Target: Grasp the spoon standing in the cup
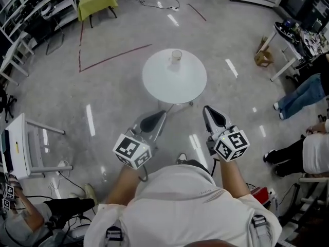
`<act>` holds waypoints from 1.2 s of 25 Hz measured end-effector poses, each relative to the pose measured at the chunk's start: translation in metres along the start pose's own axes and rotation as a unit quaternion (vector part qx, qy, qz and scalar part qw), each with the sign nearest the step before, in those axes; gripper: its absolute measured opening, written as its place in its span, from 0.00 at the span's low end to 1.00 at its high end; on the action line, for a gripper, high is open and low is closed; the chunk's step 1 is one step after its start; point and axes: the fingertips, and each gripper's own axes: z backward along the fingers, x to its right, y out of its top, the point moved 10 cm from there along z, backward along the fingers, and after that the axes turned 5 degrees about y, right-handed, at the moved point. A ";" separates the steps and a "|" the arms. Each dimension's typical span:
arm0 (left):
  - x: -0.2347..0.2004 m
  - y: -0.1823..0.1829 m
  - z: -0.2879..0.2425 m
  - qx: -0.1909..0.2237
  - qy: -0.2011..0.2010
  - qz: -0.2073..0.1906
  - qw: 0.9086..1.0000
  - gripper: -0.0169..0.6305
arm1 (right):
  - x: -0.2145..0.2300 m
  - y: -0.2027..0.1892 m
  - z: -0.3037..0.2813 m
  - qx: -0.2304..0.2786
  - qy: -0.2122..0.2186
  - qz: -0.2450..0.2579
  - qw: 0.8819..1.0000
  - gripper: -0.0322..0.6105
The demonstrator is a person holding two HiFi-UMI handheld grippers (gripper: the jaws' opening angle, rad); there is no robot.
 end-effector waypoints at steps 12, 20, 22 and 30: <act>-0.008 -0.007 -0.144 -0.038 0.045 0.002 0.998 0.03 | 0.171 0.006 -0.027 0.006 0.013 -0.064 0.998 0.06; -0.048 -0.013 -0.207 -0.047 0.055 0.009 0.997 0.03 | 0.229 -0.009 -0.070 -0.019 0.016 -0.091 0.995 0.06; -0.071 -0.016 -0.213 -0.043 0.049 0.014 0.998 0.03 | 0.232 -0.009 -0.090 -0.025 0.011 -0.086 0.996 0.06; -0.200 -0.001 -0.245 -0.036 0.028 0.020 0.999 0.03 | 0.248 0.016 -0.210 -0.049 -0.012 -0.062 0.997 0.06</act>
